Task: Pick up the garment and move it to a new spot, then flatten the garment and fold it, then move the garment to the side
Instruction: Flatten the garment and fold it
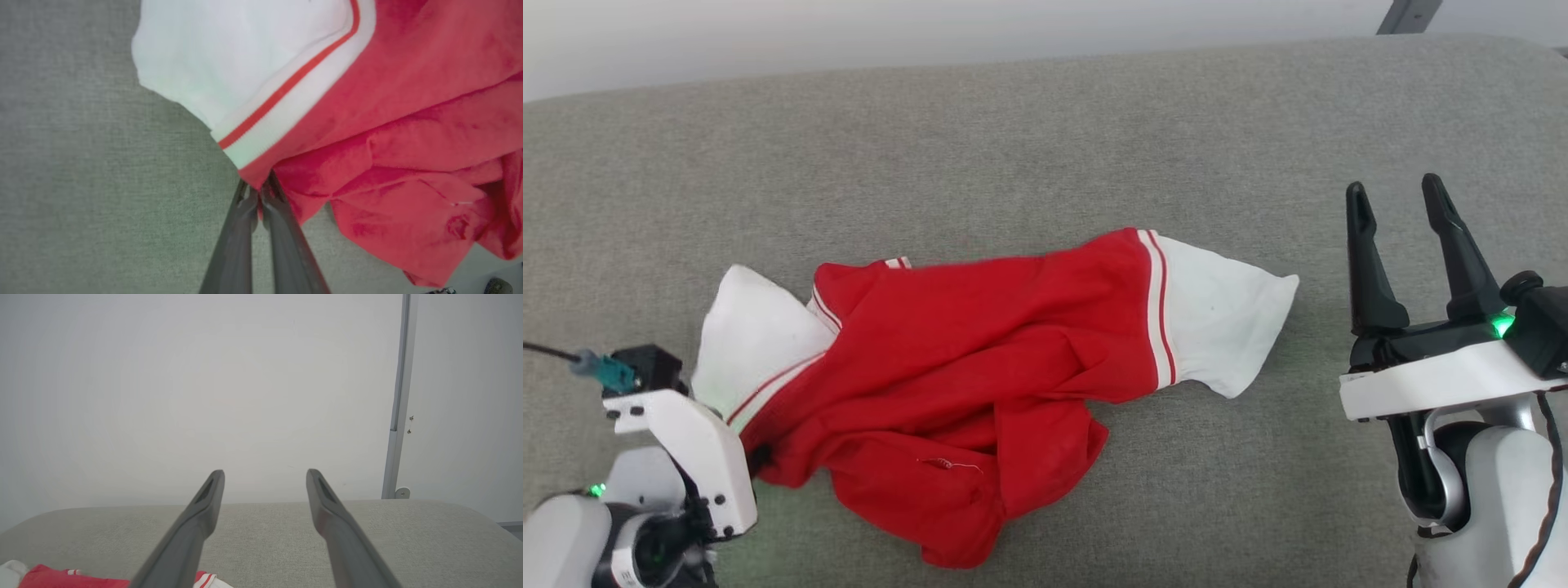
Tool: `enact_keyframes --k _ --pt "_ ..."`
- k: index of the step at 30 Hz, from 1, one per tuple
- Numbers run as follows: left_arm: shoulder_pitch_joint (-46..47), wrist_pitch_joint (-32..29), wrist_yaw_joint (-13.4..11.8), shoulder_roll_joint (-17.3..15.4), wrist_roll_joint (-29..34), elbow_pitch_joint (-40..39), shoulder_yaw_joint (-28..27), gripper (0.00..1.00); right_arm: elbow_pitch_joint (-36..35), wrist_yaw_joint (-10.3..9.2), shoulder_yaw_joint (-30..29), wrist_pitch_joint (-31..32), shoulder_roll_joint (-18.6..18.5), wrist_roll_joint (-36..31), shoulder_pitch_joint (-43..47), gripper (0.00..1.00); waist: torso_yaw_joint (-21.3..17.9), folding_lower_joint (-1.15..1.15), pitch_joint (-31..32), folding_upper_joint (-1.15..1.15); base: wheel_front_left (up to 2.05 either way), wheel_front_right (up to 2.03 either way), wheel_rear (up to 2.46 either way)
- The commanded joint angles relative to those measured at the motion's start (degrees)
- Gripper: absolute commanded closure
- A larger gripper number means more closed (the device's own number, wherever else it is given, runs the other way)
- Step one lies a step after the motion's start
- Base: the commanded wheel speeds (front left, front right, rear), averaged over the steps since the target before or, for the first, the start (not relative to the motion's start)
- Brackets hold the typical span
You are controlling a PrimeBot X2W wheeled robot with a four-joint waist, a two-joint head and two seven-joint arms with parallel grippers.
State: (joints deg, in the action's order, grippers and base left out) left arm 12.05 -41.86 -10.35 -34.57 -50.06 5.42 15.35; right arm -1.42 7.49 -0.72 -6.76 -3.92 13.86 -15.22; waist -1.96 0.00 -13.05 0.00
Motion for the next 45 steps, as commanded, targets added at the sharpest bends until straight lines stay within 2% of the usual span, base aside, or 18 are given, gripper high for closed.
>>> enact_keyframes --k 1,4,5,6,7,13,18,21,26,36,40,41,42,45 --pt "-0.70 0.41 0.16 0.43 -0.54 0.13 0.08 1.00 0.02 0.01 0.00 0.17 -0.09 0.20 0.08 0.00 0.21 0.00 0.08 0.00 0.00 0.00 0.00" --pt "-0.72 0.46 0.89 0.51 -0.12 1.19 0.83 1.00 0.15 0.01 0.21 0.31 -0.05 0.31 0.12 0.00 0.37 0.00 0.42 0.00 0.00 0.00 0.00" --pt "-0.30 0.67 1.22 0.45 0.01 1.41 0.97 0.70 0.20 0.01 0.33 0.39 -0.02 0.41 0.21 0.00 0.33 0.00 0.58 0.00 0.00 0.00 0.00" --pt "0.22 0.81 1.74 0.17 0.25 1.37 1.15 0.32 0.21 0.01 0.42 0.49 -0.02 0.51 0.33 0.00 0.30 0.00 0.74 0.00 0.00 0.00 0.00" --pt "0.75 0.71 2.03 -0.25 0.37 1.30 1.15 0.00 0.26 0.01 0.47 0.55 -0.06 0.67 0.46 0.00 0.27 0.00 0.90 0.00 0.00 0.00 0.00" --pt "4.68 -3.42 2.07 -4.75 1.63 -0.77 0.67 0.00 0.11 0.01 1.03 0.94 -0.54 1.27 0.94 0.00 -0.19 0.00 1.49 0.00 0.00 0.00 0.00" --pt "10.30 -6.38 3.51 -7.60 3.18 -0.31 1.26 0.00 -0.59 0.01 1.41 1.27 -0.80 1.51 0.97 0.00 -0.93 0.00 0.74 0.00 0.00 0.00 0.00" --pt "12.48 -7.04 4.35 -7.59 3.26 1.80 1.76 0.00 -0.83 0.01 1.70 1.43 -0.87 1.67 0.66 0.00 -1.47 0.00 0.17 0.00 0.00 0.00 0.00" --pt "17.88 -7.05 6.78 -6.40 3.12 9.62 2.59 0.00 -1.32 0.01 2.13 1.92 -1.20 1.61 -0.13 0.00 -3.04 0.00 -1.45 0.00 0.00 0.00 0.00" --pt "26.54 -7.09 8.48 -3.97 5.06 24.62 4.88 0.00 -1.96 0.01 3.13 3.69 -2.22 2.33 -1.32 0.00 -5.37 0.00 -4.89 0.00 0.00 0.00 0.00" --pt "27.86 -6.97 8.58 -1.67 5.90 30.33 6.48 0.00 -1.86 0.01 3.67 5.37 -2.91 3.00 -1.63 0.00 -5.40 0.00 -6.20 0.00 0.00 0.00 0.00" --pt "27.69 -7.91 9.27 -0.77 5.41 31.53 7.13 0.00 -1.69 0.01 4.00 6.19 -3.13 3.25 -1.68 0.00 -5.31 0.00 -6.42 0.00 0.00 0.00 0.00" --pt "27.76 -8.22 9.59 -0.03 4.79 32.66 7.23 1.00 -1.54 0.01 4.49 7.14 -3.45 3.54 -1.81 0.00 -5.18 0.00 -6.63 0.00 0.00 0.00 0.00" --pt "28.21 -7.85 10.53 1.78 4.26 35.08 7.66 1.00 -0.78 0.01 6.38 11.32 -4.55 5.28 -2.27 0.00 -4.58 0.00 -7.15 0.00 0.00 0.00 0.00"
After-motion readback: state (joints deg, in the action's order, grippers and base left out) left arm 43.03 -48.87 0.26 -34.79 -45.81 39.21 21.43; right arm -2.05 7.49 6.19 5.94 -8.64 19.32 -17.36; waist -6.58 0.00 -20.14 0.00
